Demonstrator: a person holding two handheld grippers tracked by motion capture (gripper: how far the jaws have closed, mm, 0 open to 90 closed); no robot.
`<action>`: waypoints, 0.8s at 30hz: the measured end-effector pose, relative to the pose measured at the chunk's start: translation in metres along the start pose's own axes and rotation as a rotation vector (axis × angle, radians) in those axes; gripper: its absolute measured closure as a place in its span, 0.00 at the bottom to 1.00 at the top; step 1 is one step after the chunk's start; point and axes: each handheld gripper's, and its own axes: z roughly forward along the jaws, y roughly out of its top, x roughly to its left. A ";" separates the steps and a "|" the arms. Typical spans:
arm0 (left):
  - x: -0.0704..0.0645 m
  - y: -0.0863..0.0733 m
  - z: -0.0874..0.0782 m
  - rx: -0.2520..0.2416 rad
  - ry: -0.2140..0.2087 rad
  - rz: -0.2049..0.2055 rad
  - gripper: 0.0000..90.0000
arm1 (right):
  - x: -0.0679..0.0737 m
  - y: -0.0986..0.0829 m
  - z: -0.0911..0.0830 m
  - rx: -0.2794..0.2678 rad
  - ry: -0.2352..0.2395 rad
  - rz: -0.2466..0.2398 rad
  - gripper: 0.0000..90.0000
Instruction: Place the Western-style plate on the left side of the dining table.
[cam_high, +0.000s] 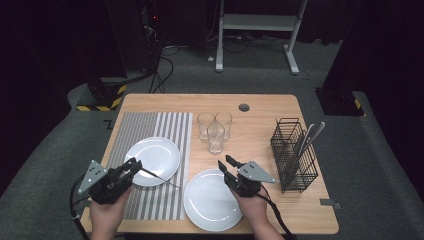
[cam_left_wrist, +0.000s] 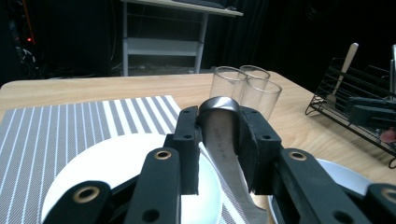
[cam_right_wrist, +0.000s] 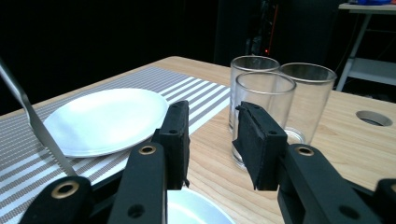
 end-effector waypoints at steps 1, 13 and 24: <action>0.000 0.000 0.000 0.000 0.000 0.000 0.77 | 0.000 0.000 0.000 0.000 0.000 0.000 0.71; 0.015 -0.016 -0.012 0.006 0.014 -0.066 0.77 | -0.010 -0.005 -0.004 0.007 -0.023 0.029 0.71; 0.021 -0.023 -0.015 0.007 0.028 -0.094 0.76 | -0.014 -0.006 -0.007 0.000 -0.020 0.062 0.72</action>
